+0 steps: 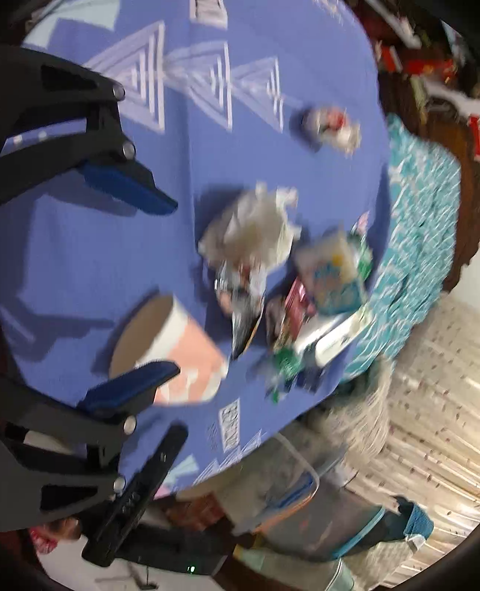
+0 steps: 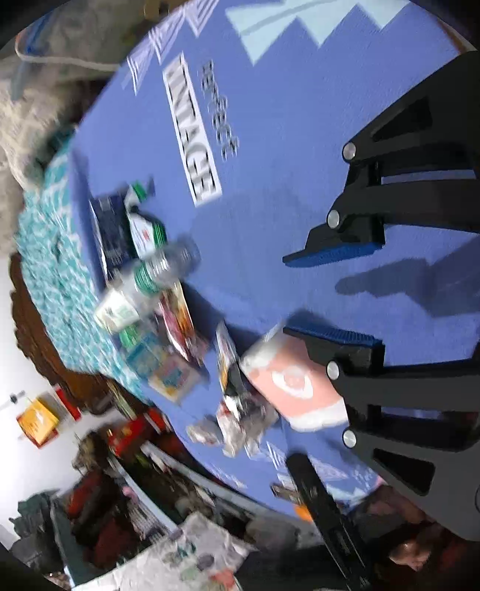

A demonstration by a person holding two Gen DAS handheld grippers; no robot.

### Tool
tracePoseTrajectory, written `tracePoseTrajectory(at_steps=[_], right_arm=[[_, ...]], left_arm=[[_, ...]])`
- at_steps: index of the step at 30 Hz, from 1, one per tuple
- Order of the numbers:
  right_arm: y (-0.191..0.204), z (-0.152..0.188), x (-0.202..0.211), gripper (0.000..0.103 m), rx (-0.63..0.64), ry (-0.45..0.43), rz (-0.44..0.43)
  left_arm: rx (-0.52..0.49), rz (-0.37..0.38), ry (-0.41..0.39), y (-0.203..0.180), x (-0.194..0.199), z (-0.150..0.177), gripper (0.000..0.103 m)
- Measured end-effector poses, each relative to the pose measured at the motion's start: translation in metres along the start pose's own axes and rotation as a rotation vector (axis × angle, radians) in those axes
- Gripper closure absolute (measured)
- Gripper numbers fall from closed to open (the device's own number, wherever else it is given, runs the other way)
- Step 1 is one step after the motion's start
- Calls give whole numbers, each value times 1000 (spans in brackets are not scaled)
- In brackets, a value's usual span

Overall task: Collect trash
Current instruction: 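Grasp the pink-white paper cup with the left tool while the right grasps a silver wrapper, then carry the cup and wrapper with both tools over the beige trash bin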

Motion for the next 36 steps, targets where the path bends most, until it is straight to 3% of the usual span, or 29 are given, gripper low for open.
tracePoseTrajectory(at_steps=[3, 7, 9, 10, 11, 12, 15, 18, 20, 25, 27, 28, 31, 34, 36], right_arm=[[7, -4, 1, 71, 38, -29, -4], [9, -3, -9, 71, 21, -11, -30], [13, -1, -16, 71, 19, 19, -49], [17, 3, -20, 71, 12, 41, -76], [19, 5, -22, 70, 9, 58, -99], [23, 7, -24, 70, 11, 73, -120], [39, 7, -24, 70, 76, 77, -156], [46, -9, -23, 65, 172, 13, -103], [52, -15, -30, 42, 246, 5, -80], [79, -18, -68, 35, 597, 45, 4], [92, -8, -85, 35, 798, 67, 42], [93, -4, -91, 37, 866, 69, 53], [94, 5, -105, 82, 983, 77, 86], [82, -2, -87, 91, 904, 48, 47], [65, -12, -56, 92, 784, 9, 5]], left_arm=[[19, 79, 75, -9, -17, 3, 44], [129, 220, 201, -16, -42, 12, 54], [197, 260, 230, -14, -54, 14, 67], [237, 285, 237, -13, -54, 15, 76], [264, 315, 236, -11, -53, 14, 94], [272, 328, 229, -11, -52, 15, 100], [219, 281, 160, -6, -32, 7, 101], [194, 247, 105, 7, -3, 3, 101], [182, 211, 59, 20, 21, -1, 101], [170, 132, -26, 45, 61, -12, 101], [162, 117, -38, 50, 67, -14, 101], [159, 111, -46, 52, 70, -15, 101], [141, 105, -52, 49, 71, -19, 101], [105, 109, -49, 37, 67, -26, 101], [73, 128, -44, 23, 61, -34, 101]])
Point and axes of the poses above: each gripper's, at about its wrist camera, not at the fingertips, and x roughly against the way its jaws point, y to its left, z to its underside, the point moved 1 cm from there along -x, roughly the way its jaws point, and after that the axes turned 15 degrees about -y, right-handed, at the moved point
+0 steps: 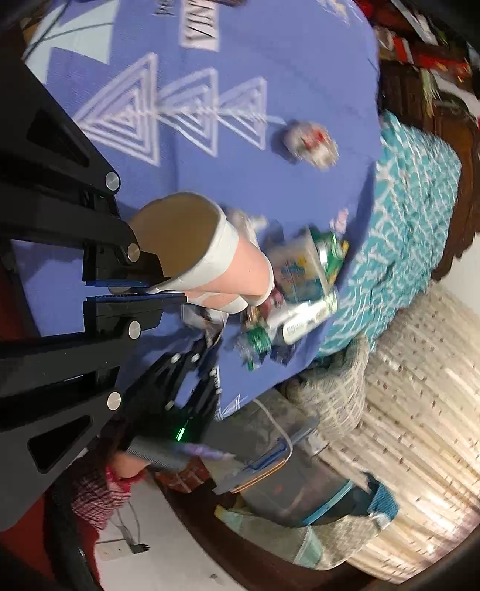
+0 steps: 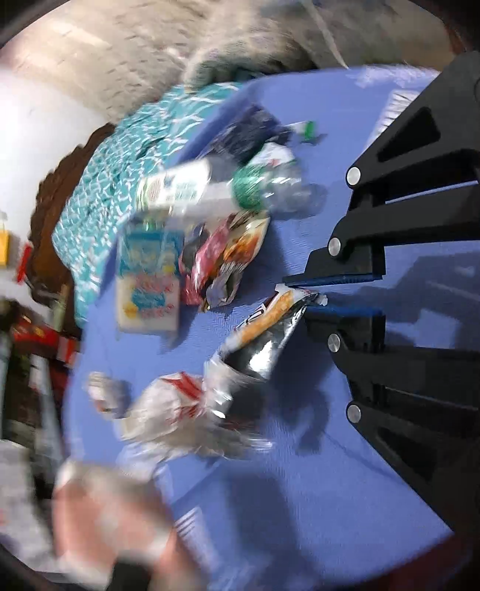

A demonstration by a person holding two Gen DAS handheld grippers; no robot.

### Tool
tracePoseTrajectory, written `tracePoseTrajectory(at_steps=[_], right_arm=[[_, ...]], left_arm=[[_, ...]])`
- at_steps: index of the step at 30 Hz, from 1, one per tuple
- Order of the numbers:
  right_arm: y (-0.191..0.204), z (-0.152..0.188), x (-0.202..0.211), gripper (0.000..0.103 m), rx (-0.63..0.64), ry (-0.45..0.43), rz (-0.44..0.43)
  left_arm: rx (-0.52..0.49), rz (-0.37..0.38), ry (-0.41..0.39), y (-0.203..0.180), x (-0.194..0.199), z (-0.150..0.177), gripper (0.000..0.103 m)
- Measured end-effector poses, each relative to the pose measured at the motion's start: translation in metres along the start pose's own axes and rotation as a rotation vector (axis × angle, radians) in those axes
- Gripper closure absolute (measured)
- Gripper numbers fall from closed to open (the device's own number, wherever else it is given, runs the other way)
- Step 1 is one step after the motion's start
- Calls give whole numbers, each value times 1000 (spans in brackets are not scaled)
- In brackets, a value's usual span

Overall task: Collect trash
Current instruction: 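Carry the cup and wrapper with both tools over the beige trash bin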

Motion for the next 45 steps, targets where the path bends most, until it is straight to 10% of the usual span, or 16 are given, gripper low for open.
tracePoseTrajectory(at_steps=[5, 16, 21, 22, 25, 34, 45], right_arm=[[-63, 37, 53, 92, -266, -46, 103], [-280, 199, 180, 92, -737, -21, 617], [-308, 223, 197, 88, -938, -114, 408], [-307, 222, 195, 83, -979, -146, 324], [-289, 206, 182, 7, -1037, -208, 110], [-188, 124, 77, 23, -397, 10, -135], [-187, 128, 36, 96, -457, 79, -268]], left_arm=[[-107, 131, 90, -61, -54, -21, 101], [-408, 507, 372, -298, -254, 10, 101], [-389, 533, 396, -335, -288, 8, 100], [-383, 523, 386, -330, -285, 1, 100], [-365, 460, 352, -314, -273, -14, 100], [-271, 320, 304, -240, -217, -24, 100], [-279, 286, 299, -239, -225, -29, 100]])
Point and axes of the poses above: each gripper's, at about its wrist camera, not at the fingertips, and x roughly against the way its jaws point, y to its left, z to its underside, the point moved 1 cm from there along -x, roughly the way its jaws point, and after that the axes turned 15 degrees about -y, right-handed, at the moved point
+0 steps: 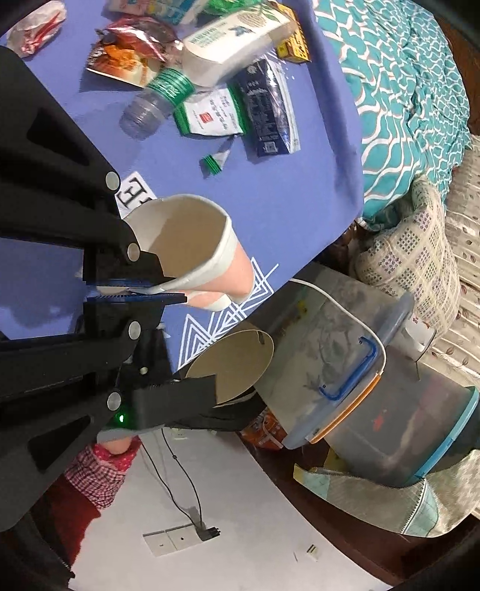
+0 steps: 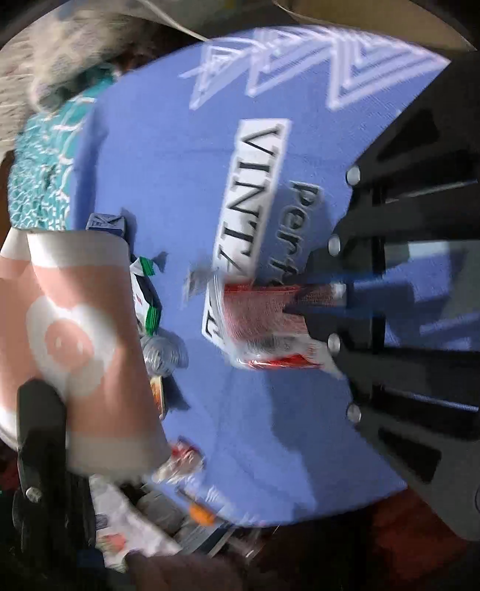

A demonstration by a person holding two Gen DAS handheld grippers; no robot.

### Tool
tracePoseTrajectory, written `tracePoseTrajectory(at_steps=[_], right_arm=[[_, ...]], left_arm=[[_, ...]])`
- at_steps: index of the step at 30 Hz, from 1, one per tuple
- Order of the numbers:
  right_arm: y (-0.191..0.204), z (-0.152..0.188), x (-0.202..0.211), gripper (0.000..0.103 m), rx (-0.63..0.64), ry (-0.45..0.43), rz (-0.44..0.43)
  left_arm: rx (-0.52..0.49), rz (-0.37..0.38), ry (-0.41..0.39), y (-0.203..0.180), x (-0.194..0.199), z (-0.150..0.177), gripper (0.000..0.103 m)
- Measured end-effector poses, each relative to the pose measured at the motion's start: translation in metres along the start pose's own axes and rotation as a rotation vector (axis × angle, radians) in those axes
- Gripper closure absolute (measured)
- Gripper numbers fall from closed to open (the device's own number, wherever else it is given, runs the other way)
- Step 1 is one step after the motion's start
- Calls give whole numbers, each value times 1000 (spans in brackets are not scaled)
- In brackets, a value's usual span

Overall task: Collect trash
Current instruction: 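Carry the cup and wrapper with both tools over the beige trash bin, then open both tools to drop the cup and wrapper into the bin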

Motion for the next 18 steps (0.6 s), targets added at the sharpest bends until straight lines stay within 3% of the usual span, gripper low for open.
tracePoseTrajectory(at_steps=[6, 10, 12, 14, 16, 17, 18], right_arm=[[-42, 4, 66, 98, -184, -157, 38], [-93, 13, 134, 98, -281, -298, 241], [-124, 24, 170, 98, -346, -347, 390], [-152, 37, 195, 98, -399, -361, 526], [-169, 48, 204, 98, -444, -348, 582], [-176, 53, 203, 94, -469, -335, 603], [-181, 57, 202, 94, -492, -337, 621]], left_arm=[[-32, 32, 16, -14, -25, -11, 100], [-77, 84, 34, -38, -53, -17, 100], [-107, 123, 52, -56, -74, -20, 100], [-136, 170, 80, -80, -107, -24, 100], [-162, 199, 103, -101, -137, -24, 100], [-175, 205, 116, -111, -153, -23, 99], [-184, 203, 125, -118, -168, -21, 86]])
Point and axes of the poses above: each gripper's, at about its wrist camera, not at the fingertips, and x roughly against the way its jaws point, y to its left, z to its underside, the point moved 1 cm from there along -x, roughly the way its jaws point, and after that the axes turned 15 degrees about -y, right-handed, at the moved point
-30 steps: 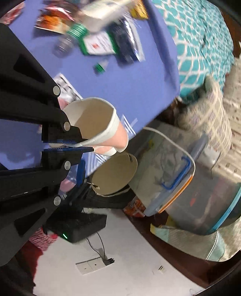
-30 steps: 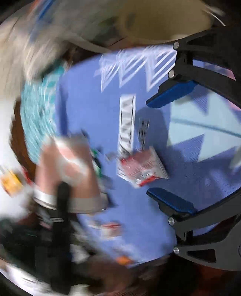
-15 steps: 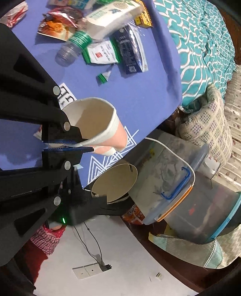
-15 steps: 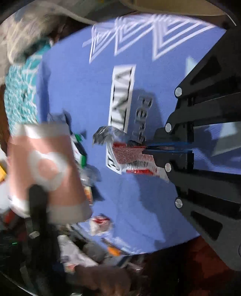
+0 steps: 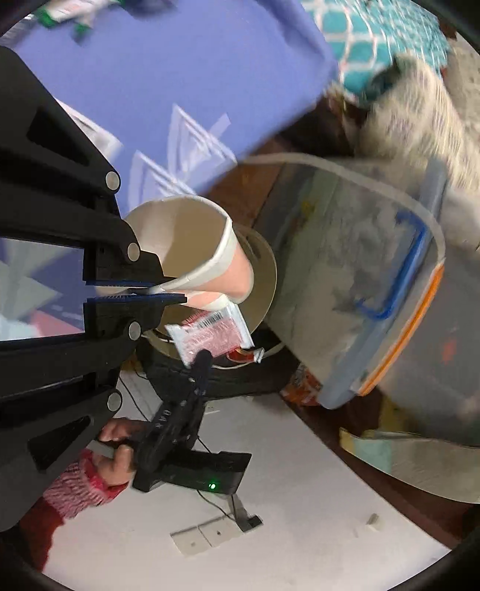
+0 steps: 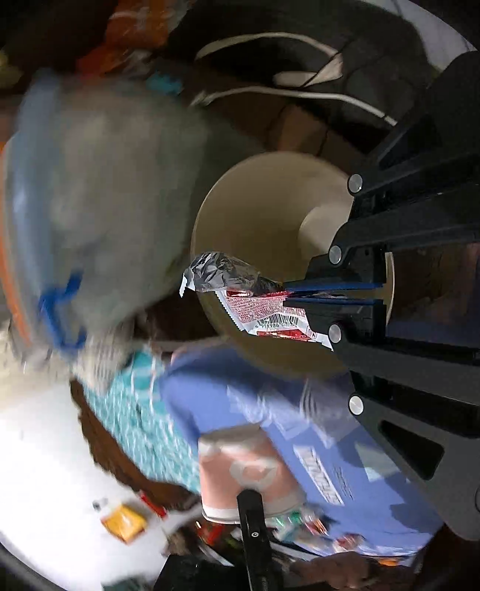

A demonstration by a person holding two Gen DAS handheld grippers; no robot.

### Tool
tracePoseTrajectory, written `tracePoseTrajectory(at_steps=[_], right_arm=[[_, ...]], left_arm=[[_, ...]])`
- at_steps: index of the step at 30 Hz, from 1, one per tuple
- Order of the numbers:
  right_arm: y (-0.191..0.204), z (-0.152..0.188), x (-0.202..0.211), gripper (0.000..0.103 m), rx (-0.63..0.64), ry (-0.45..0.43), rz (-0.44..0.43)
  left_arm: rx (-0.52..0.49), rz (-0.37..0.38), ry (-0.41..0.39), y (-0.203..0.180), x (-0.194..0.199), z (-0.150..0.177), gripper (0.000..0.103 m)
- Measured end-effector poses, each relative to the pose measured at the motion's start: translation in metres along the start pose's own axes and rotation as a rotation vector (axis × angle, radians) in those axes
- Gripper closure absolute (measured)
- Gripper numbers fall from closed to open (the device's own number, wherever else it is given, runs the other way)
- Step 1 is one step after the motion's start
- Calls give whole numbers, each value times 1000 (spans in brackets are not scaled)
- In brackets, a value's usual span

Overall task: Collect trash
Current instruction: 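Open both tools to drop the cup and wrapper into the bin, then grasp the crumpled white tissue with the left tool while the right returns to the table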

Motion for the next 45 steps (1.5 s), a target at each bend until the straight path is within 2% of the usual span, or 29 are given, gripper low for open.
tracePoseTrajectory(at_steps=[1, 2, 3, 6, 7, 8, 9, 10, 13, 15, 16, 18, 19, 20, 21, 22, 23, 24, 25, 26, 29, 31, 33, 36, 38, 41, 43, 45], right_arm=[[-5, 3, -3, 94, -45, -8, 7], [-9, 7, -7, 93, -103, -10, -17], [-12, 7, -10, 92, -147, -7, -30], [-13, 10, -9, 81, -213, -33, -12], [-13, 9, -7, 56, -213, -42, -7], [-9, 8, -2, 15, -212, -67, 3], [-11, 6, 4, 7, -206, -99, 10], [-10, 2, 13, 7, -183, -147, 18], [-3, -10, 22, 7, -139, -152, 9], [13, -20, 35, 7, -116, -187, 6], [28, -25, 46, 6, -92, -231, 4], [50, -33, 65, 3, -80, -307, -8], [58, -38, 71, 3, -84, -316, -38], [76, -42, 71, 3, -75, -294, -112], [91, -44, 71, 4, -58, -278, -150], [113, -45, 68, 10, -22, -259, -203], [129, -43, 64, 21, 6, -241, -240], [150, -38, 57, 26, 39, -207, -292], [178, -31, 46, 36, 71, -150, -370], [197, -23, 39, 44, 85, -109, -418], [263, 9, 10, 56, 116, 45, -570], [308, 38, -13, 58, 108, 174, -656], [339, 66, -32, 58, 98, 271, -686], [372, 100, -56, 57, 50, 360, -685], [384, 119, -78, 57, -39, 422, -660], [395, 130, -107, 57, -145, 451, -599], [402, 134, -121, 57, -214, 463, -587], [409, 135, -132, 57, -248, 466, -578]], left_arm=[[-2, -12, 7, -3, -18, 0, 70], [0, -37, 5, -5, -34, 0, 39], [1, -61, -10, -6, -45, 1, 33], [-2, -82, 4, -5, -62, 4, 33], [11, -100, 8, -3, -61, 4, 34], [31, -100, -8, -1, -53, 3, 34], [41, -88, -27, 0, -45, 2, 34], [46, -79, -65, 1, -25, 0, 34], [48, -58, -148, 4, 29, 1, 34], [51, -61, -210, 10, 80, 9, 34], [46, -66, -264, 17, 123, 17, 34], [29, -123, -334, 27, 179, 30, 34], [18, -198, -386, 38, 226, 44, 33], [21, -250, -410, 46, 250, 51, 33], [43, -344, -444, 60, 289, 66, 33], [73, -415, -460, 72, 317, 79, 33], [105, -480, -467, 83, 339, 90, 34], [134, -539, -470, 91, 357, 102, 34], [181, -633, -467, 105, 382, 123, 34], [209, -673, -467, 113, 396, 136, 36], [321, -708, -453, 138, 421, 178, 42], [362, -710, -422, 151, 417, 199, 43], [391, -725, -399, 166, 411, 214, 42], [462, -718, -326, 190, 384, 232, 34], [475, -701, -314, 205, 380, 241, 32], [481, -697, -303, 221, 365, 247, 31], [496, -706, -296, 228, 361, 250, 40], [507, -670, -315, 233, 361, 251, 51]])
Point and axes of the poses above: each gripper's, at about its wrist camera, not at the fingertips, and x roughly against the way its jaws point, y to its left, z to its underside, the point moved 1 cm from there along -x, roughly the way its jaws point, and after that the axes turned 15 degrees about -y, right-handed, at the moved point
